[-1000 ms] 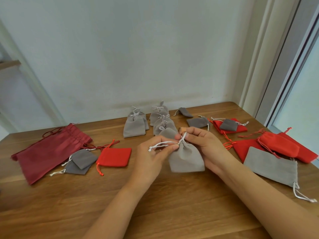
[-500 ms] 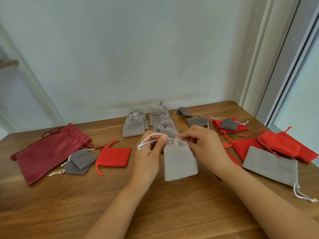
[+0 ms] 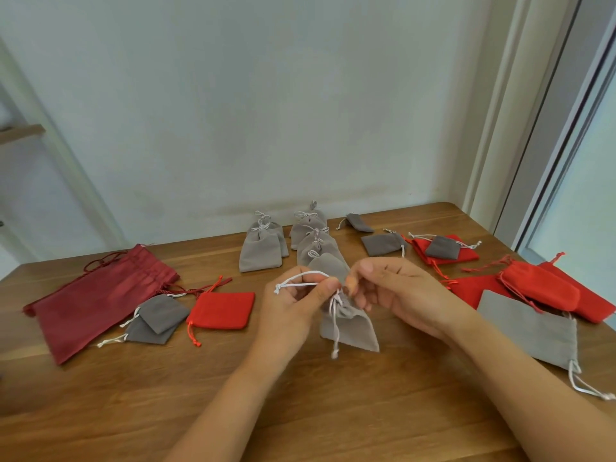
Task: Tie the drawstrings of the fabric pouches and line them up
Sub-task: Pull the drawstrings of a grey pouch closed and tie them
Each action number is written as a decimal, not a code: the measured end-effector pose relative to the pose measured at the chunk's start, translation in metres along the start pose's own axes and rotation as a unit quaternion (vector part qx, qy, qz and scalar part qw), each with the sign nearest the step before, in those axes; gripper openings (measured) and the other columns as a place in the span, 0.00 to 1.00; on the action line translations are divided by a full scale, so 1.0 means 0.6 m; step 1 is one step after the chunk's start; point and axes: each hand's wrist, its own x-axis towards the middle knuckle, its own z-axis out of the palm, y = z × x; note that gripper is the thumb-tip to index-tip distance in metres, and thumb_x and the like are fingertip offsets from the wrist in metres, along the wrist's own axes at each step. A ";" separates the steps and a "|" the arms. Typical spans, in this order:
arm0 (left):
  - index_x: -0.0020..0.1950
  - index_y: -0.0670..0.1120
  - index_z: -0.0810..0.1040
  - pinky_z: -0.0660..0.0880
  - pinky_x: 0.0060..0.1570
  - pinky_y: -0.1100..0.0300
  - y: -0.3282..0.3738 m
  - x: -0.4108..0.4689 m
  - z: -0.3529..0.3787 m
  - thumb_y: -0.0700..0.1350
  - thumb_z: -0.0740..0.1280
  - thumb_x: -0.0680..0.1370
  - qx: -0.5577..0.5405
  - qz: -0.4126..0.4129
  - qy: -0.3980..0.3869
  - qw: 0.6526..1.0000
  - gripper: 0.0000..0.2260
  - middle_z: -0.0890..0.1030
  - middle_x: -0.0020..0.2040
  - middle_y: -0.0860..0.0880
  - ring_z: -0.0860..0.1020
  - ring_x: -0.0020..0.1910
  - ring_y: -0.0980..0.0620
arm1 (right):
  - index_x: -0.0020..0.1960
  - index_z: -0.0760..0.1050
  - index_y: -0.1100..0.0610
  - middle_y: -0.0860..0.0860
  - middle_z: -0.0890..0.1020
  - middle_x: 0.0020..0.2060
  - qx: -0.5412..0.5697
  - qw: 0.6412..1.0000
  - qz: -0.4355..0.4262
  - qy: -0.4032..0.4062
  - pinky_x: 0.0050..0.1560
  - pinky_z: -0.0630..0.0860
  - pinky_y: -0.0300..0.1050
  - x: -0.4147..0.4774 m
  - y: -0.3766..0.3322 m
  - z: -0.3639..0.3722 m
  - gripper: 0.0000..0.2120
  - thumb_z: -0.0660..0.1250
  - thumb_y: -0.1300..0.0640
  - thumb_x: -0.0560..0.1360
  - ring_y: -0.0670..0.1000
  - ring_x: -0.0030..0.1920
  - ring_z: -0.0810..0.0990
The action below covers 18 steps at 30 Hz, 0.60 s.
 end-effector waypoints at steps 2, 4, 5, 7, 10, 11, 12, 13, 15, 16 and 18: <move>0.39 0.42 0.81 0.76 0.36 0.62 -0.001 -0.001 0.002 0.38 0.71 0.73 0.022 0.018 0.004 1.000 0.03 0.82 0.34 0.49 0.79 0.34 0.55 | 0.46 0.75 0.62 0.51 0.80 0.36 0.012 1.000 0.008 0.003 0.40 0.75 0.37 0.003 0.003 0.002 0.19 0.69 0.44 0.74 0.47 0.37 0.77; 0.39 0.43 0.80 0.76 0.36 0.62 -0.002 -0.002 0.004 0.38 0.72 0.73 0.038 0.026 0.028 0.999 0.03 0.82 0.33 0.50 0.80 0.33 0.55 | 0.45 0.74 0.60 0.51 0.79 0.35 -0.023 0.999 0.015 0.032 0.39 0.75 0.38 0.006 0.004 0.003 0.23 0.76 0.43 0.65 0.47 0.36 0.77; 0.39 0.43 0.80 0.76 0.36 0.63 -0.001 -0.003 0.005 0.38 0.72 0.73 0.037 0.026 0.042 0.998 0.04 0.82 0.32 0.50 0.80 0.32 0.55 | 0.44 0.74 0.58 0.50 0.79 0.35 -0.071 0.996 0.011 0.056 0.39 0.74 0.38 0.007 0.005 0.005 0.22 0.77 0.44 0.63 0.47 0.36 0.76; 0.40 0.40 0.80 0.75 0.33 0.65 0.001 -0.003 0.008 0.37 0.72 0.73 0.024 0.028 0.067 0.997 0.03 0.81 0.31 0.48 0.79 0.30 0.55 | 0.41 0.74 0.53 0.47 0.76 0.33 -0.186 0.976 -0.011 0.108 0.37 0.70 0.37 0.006 0.011 0.010 0.20 0.79 0.45 0.59 0.45 0.35 0.73; 0.41 0.35 0.79 0.75 0.32 0.64 0.003 -0.002 0.009 0.35 0.72 0.73 -0.011 0.021 0.094 0.995 0.04 0.81 0.30 0.45 0.80 0.30 0.53 | 0.39 0.72 0.52 0.43 0.71 0.30 -0.311 0.938 -0.051 0.142 0.33 0.64 0.33 -0.001 0.013 0.022 0.22 0.81 0.43 0.58 0.41 0.32 0.67; 0.42 0.35 0.78 0.76 0.32 0.64 0.001 -0.001 0.008 0.36 0.72 0.73 -0.016 0.016 0.099 0.995 0.05 0.81 0.31 0.45 0.80 0.30 0.53 | 0.39 0.72 0.53 0.44 0.71 0.30 -0.334 0.930 -0.055 0.140 0.32 0.65 0.34 -0.004 0.012 0.026 0.22 0.80 0.45 0.59 0.41 0.31 0.67; 0.43 0.34 0.79 0.76 0.33 0.63 0.000 -0.001 0.008 0.36 0.72 0.73 -0.020 0.009 0.101 0.995 0.05 0.81 0.31 0.45 0.80 0.31 0.52 | 0.40 0.72 0.54 0.46 0.73 0.30 -0.354 0.924 -0.054 0.138 0.32 0.67 0.35 -0.004 0.010 0.030 0.21 0.81 0.46 0.60 0.42 0.31 0.68; 0.43 0.34 0.79 0.75 0.33 0.64 0.000 0.000 0.009 0.37 0.72 0.73 -0.027 -0.002 0.101 0.995 0.05 0.81 0.31 0.45 0.79 0.31 0.53 | 0.42 0.73 0.53 0.48 0.75 0.31 -0.369 0.918 -0.050 0.140 0.33 0.68 0.36 -0.004 0.011 0.033 0.20 0.81 0.48 0.61 0.42 0.31 0.71; 0.43 0.36 0.80 0.75 0.32 0.65 0.000 0.001 0.008 0.37 0.72 0.73 -0.041 -0.019 0.089 0.995 0.04 0.80 0.30 0.46 0.78 0.30 0.54 | 0.45 0.74 0.51 0.50 0.80 0.33 -0.372 0.914 -0.045 0.155 0.36 0.72 0.36 0.001 0.016 0.034 0.16 0.80 0.52 0.65 0.42 0.33 0.75; 0.42 0.38 0.80 0.74 0.32 0.65 0.000 0.002 0.008 0.37 0.72 0.73 -0.046 -0.026 0.079 0.995 0.03 0.80 0.30 0.46 0.77 0.29 0.55 | 0.47 0.75 0.51 0.50 0.81 0.34 -0.366 0.916 -0.046 0.160 0.38 0.73 0.36 0.003 0.019 0.032 0.15 0.79 0.55 0.66 0.42 0.33 0.77; 0.40 0.40 0.81 0.72 0.30 0.66 0.002 0.001 0.007 0.39 0.72 0.72 -0.064 -0.040 0.060 0.995 0.03 0.79 0.29 0.47 0.74 0.28 0.56 | 0.50 0.74 0.50 0.50 0.81 0.34 -0.353 0.921 -0.048 0.160 0.38 0.75 0.37 0.005 0.023 0.029 0.15 0.77 0.58 0.68 0.45 0.33 0.79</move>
